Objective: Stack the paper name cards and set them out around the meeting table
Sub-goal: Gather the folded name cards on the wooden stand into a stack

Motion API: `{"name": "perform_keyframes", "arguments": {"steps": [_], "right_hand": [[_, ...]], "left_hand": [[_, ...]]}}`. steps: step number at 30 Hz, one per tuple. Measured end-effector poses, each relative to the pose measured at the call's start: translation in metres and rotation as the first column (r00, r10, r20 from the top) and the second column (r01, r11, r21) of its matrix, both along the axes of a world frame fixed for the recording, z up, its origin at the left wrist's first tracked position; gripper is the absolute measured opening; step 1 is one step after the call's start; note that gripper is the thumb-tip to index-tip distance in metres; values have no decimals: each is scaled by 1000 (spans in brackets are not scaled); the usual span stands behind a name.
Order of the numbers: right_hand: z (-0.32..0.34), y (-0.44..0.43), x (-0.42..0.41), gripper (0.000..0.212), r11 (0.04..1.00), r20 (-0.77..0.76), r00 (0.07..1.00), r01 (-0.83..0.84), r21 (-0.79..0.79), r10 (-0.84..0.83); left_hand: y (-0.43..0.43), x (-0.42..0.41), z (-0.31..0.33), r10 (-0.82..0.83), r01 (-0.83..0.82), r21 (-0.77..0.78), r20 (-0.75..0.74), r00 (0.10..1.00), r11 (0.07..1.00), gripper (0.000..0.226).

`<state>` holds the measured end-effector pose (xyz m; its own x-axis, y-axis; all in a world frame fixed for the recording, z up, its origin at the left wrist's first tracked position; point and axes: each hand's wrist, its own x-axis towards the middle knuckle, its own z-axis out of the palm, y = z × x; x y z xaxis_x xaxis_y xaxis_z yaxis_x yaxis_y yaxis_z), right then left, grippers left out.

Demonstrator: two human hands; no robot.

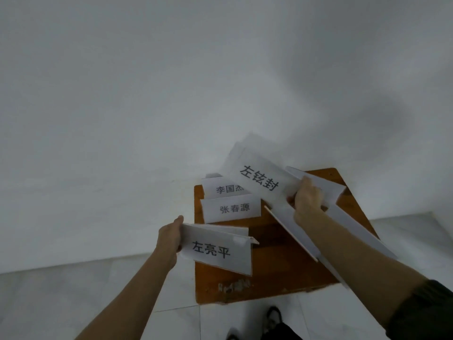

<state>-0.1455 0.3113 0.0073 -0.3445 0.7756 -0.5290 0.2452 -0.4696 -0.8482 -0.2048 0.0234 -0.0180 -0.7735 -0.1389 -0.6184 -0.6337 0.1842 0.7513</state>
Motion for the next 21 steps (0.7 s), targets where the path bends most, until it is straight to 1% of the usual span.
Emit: {"name": "perform_keyframes", "arguments": {"steps": [3, 5, 7, 9, 13, 16, 19, 21], "right_hand": [[13, 12, -43, 41, 978, 25, 988, -152, 144, 150], [10, 18, -71, 45, 936, 77, 965, -264, 232, 252], [0, 21, -95, 48, 886, 138, 927, -373, 276, 348], [-13, 22, -113, 50, 835, 213, 888, -458, 306, 409], [-46, 22, -142, 51, 771, 293, 818, -569, 284, 495], [-65, 23, -153, 49, 763, 324, 783, -608, 219, 531], [-72, 23, -156, 49, 754, 335, 755, -636, 165, 564], [-75, 25, -158, 51, 706, 378, 713, -684, 186, 591]], "left_hand": [[4, -7, 10, 35, -34, 34, -4, 999, 999, 25], [7, -14, 15, 69, -69, 53, -7, 998, 996, 26], [8, -23, 20, 118, -117, 65, -12, 993, 991, 30], [9, -32, 24, 156, -154, 73, -16, 988, 985, 37], [10, -48, 23, 246, -245, 80, -6, 969, 966, 44], [11, -53, 19, 319, -319, 96, 21, 948, 943, 43], [10, -60, 18, 389, -391, 123, 47, 920, 912, 38], [10, -69, 17, 423, -427, 140, 58, 904, 894, 41]]}}
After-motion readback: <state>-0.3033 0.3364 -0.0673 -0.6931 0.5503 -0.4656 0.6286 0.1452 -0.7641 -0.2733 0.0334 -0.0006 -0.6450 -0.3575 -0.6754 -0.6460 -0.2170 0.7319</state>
